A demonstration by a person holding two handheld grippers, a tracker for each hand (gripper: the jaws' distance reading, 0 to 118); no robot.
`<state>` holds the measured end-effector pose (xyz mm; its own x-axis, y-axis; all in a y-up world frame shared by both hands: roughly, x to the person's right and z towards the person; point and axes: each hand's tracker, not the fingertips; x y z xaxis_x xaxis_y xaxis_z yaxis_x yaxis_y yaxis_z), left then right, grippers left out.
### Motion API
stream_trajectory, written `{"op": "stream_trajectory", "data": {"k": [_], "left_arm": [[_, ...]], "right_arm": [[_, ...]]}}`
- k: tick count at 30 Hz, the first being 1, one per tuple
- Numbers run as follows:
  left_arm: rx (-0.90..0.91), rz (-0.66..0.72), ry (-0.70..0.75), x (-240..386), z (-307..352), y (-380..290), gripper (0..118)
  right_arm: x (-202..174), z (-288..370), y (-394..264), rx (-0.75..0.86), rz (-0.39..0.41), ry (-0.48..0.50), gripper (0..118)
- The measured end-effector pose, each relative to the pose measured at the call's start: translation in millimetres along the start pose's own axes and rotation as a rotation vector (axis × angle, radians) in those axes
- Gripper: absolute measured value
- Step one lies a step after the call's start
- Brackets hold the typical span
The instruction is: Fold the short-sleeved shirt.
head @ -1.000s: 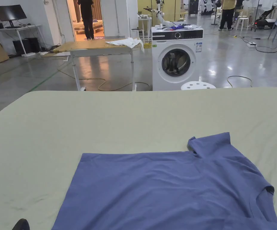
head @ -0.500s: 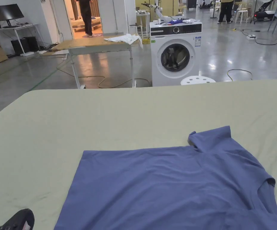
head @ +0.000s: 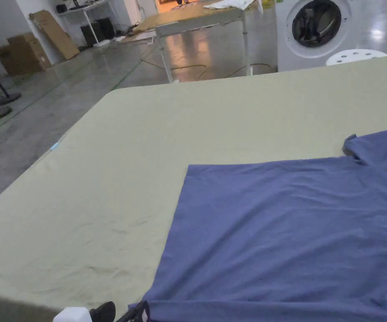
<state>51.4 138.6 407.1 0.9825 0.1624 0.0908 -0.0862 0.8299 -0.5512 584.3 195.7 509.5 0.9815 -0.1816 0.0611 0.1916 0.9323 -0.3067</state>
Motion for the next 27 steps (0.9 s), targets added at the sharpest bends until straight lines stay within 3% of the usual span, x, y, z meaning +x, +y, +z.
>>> {"op": "stream_trajectory", "data": {"k": [5,8,9,10,12,16,17,20,23,27], "left_arm": [[-0.049,0.061,0.036,-16.5,-40.4,-8.1,62],[-0.072,0.019,0.046,-13.4,-51.2,-16.7,34],[-0.065,-0.022,0.063,-8.4,-50.5,-15.8,14],[-0.087,-0.029,0.031,-5.8,-52.0,-13.9,8],[-0.105,-0.042,0.007,5.1,-56.2,-17.9,8],[-0.176,-0.23,0.068,22.2,-69.4,-23.5,5],[-0.209,-0.224,0.066,21.2,-72.3,-18.3,5],[-0.24,-0.212,0.096,28.5,-79.2,-11.4,6],[-0.231,-0.257,0.122,36.1,-79.2,-17.6,6],[-0.214,-0.281,0.139,41.0,-77.2,-23.7,6]], "right_arm": [[7.1,4.4,-4.7,-0.023,0.006,-0.026,1],[12.4,11.3,-8.8,-0.05,0.033,-0.07,1],[14.4,14.9,-10.7,-0.053,0.038,-0.095,1],[16.2,18.3,-12.6,-0.057,0.033,-0.107,1],[22.7,22.5,-17.8,-0.066,0.01,-0.127,1],[35.2,23.0,-29.2,-0.113,-0.023,-0.198,1],[39.6,20.3,-31.9,-0.145,-0.055,-0.207,5],[54.1,8.6,-42.8,-0.205,-0.16,-0.195,64],[65.2,-3.9,-55.8,-0.232,-0.218,-0.175,68],[74.0,-30.5,-66.9,-0.307,-0.142,-0.203,68]]}}
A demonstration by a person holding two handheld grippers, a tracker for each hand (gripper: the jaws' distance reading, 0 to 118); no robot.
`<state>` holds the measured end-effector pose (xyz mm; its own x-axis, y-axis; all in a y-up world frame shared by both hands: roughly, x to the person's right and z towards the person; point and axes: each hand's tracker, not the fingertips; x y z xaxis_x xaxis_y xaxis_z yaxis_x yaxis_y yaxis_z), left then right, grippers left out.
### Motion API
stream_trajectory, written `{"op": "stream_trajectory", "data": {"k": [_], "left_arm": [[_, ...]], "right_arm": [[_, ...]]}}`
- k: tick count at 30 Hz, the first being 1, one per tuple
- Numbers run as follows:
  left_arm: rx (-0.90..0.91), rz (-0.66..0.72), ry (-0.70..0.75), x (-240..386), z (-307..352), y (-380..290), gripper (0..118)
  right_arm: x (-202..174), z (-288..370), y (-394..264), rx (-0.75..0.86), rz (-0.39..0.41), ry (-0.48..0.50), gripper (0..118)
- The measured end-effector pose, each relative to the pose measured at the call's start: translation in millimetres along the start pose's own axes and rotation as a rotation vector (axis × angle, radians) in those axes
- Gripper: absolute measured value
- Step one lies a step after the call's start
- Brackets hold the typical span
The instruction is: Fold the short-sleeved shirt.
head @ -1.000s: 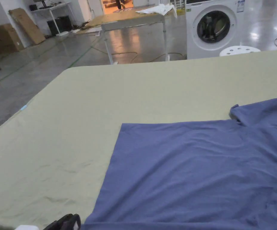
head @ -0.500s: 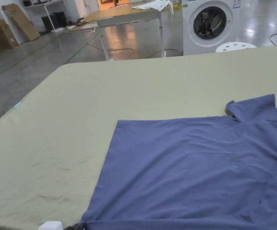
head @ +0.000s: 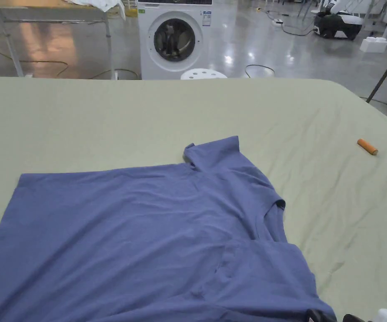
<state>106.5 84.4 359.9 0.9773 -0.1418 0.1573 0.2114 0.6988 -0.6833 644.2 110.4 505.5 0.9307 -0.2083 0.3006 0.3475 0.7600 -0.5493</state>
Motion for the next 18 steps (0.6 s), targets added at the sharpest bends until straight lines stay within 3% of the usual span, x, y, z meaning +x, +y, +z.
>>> {"op": "stream_trajectory", "data": {"k": [2,4,5,9,13,16,18], "left_arm": [[-0.001,0.0,0.0,-1.9,0.0,-0.5,6],[0.001,0.006,-0.004,-2.7,1.0,-0.3,6],[0.005,0.014,-0.006,-4.9,1.6,-0.7,6],[0.047,0.108,-0.032,-14.1,13.6,-1.8,4],[0.094,0.163,-0.057,-29.4,27.3,8.9,3],[0.176,0.175,-0.084,-39.0,36.8,42.9,3],[0.199,0.25,-0.154,-48.4,31.8,69.3,3]], "right_arm": [[2.8,-13.3,1.2,-0.046,0.018,0.028,56],[4.6,-18.5,-1.0,-0.049,0.014,0.055,14],[3.4,-18.9,-1.5,-0.051,0.015,0.06,8],[-2.2,-9.8,0.1,-0.036,0.023,0.075,5],[-3.7,6.6,27.1,0.077,-0.054,0.154,5],[-14.3,-4.0,59.8,0.123,0.088,0.087,5],[-20.2,-22.6,79.0,0.116,0.114,0.079,5]]}}
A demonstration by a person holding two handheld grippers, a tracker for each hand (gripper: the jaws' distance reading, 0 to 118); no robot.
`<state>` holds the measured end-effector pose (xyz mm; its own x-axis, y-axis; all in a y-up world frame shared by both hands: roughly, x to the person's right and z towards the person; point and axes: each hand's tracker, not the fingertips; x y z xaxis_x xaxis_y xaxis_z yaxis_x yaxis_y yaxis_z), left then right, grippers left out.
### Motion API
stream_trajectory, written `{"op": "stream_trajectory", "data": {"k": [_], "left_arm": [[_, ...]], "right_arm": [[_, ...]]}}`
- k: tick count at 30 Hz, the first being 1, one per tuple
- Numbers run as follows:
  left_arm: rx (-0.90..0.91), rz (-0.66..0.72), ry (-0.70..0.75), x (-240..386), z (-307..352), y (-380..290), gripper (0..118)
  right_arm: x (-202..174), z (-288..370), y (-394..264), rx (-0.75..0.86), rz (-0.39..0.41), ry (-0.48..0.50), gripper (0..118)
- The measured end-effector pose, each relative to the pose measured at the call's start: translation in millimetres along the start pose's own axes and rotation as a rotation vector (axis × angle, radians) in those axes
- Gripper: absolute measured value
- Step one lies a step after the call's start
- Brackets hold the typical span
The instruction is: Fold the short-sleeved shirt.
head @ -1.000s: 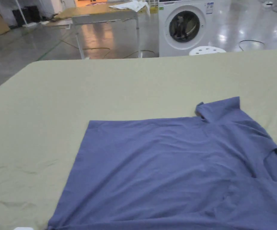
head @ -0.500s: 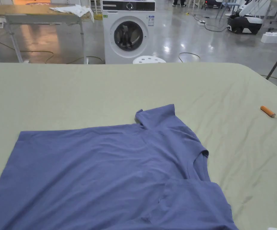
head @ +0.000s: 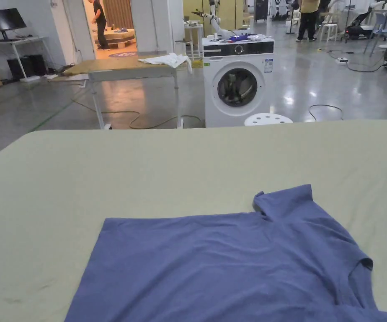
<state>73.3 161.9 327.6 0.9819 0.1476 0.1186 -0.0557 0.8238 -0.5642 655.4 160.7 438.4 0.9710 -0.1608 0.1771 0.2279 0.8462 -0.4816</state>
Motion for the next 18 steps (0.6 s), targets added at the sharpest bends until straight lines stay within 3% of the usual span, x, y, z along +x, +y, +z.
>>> {"op": "stream_trajectory", "data": {"k": [4,10,16,17,18], "left_arm": [[-0.019,-0.044,0.006,-3.6,-53.0,41.2,3],[-0.115,0.034,0.028,-13.4,-140.1,97.7,3],[-0.167,-0.015,0.062,0.6,-182.5,109.8,3],[-0.177,-0.023,0.05,1.6,-185.1,110.1,3],[-0.18,-0.035,0.048,3.0,-185.2,108.7,6]], "right_arm": [[-0.8,-57.0,42.0,-0.002,-0.064,0.035,5],[-8.6,-150.9,86.5,-0.155,0.0,-0.031,4],[-7.3,-199.9,86.5,-0.237,-0.018,-0.104,5],[-9.6,-195.7,84.7,-0.23,-0.011,-0.102,6],[-10.5,-195.7,83.3,-0.231,-0.003,-0.099,16]]}}
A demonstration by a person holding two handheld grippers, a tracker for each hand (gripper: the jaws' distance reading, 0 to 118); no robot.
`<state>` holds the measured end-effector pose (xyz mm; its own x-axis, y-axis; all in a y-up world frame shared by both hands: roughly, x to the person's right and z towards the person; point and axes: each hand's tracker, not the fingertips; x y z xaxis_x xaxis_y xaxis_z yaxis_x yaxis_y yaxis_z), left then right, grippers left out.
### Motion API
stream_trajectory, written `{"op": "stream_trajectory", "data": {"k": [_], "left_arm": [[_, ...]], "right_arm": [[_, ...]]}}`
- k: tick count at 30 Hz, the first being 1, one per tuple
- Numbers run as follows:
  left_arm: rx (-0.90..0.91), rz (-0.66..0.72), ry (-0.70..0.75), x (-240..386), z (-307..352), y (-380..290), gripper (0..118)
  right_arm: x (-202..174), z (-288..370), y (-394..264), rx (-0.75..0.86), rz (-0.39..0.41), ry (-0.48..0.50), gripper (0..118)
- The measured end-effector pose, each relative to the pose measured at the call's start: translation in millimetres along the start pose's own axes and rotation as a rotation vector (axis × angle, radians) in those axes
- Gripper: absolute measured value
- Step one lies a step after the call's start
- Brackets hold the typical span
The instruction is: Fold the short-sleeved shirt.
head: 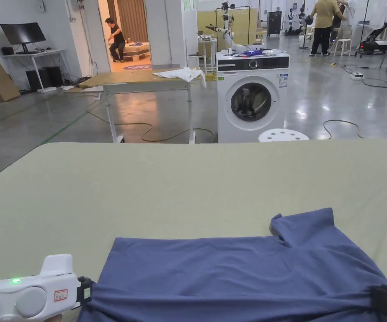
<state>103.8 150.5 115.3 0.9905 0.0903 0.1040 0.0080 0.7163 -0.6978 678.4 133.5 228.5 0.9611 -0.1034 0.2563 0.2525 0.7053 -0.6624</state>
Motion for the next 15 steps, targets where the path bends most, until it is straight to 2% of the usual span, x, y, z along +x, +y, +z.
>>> {"op": "stream_trajectory", "data": {"k": [2,3,4,9,12,15], "left_arm": [[0.005,-0.026,0.017,1.5,3.0,-2.3,36],[0.015,-0.024,0.023,0.8,8.3,-4.2,55],[0.054,-0.029,0.028,0.2,19.1,-6.7,70],[0.335,-0.047,-0.05,6.2,115.8,-25.0,71],[0.432,-0.096,-0.024,13.4,165.8,-42.8,71],[0.534,-0.105,-0.021,29.4,214.6,-67.4,71]], "right_arm": [[-0.5,3.9,-2.3,0.002,0.027,0.013,62],[4.6,-2.7,-6.0,0.04,0.052,0.032,71],[5.6,6.8,-7.2,0.096,0.065,0.053,70],[7.8,76.2,-18.1,0.284,0.056,0.131,70],[0.1,124.0,-37.9,0.385,0.048,0.179,71],[-11.9,170.4,-65.9,0.495,-0.008,0.238,70]]}}
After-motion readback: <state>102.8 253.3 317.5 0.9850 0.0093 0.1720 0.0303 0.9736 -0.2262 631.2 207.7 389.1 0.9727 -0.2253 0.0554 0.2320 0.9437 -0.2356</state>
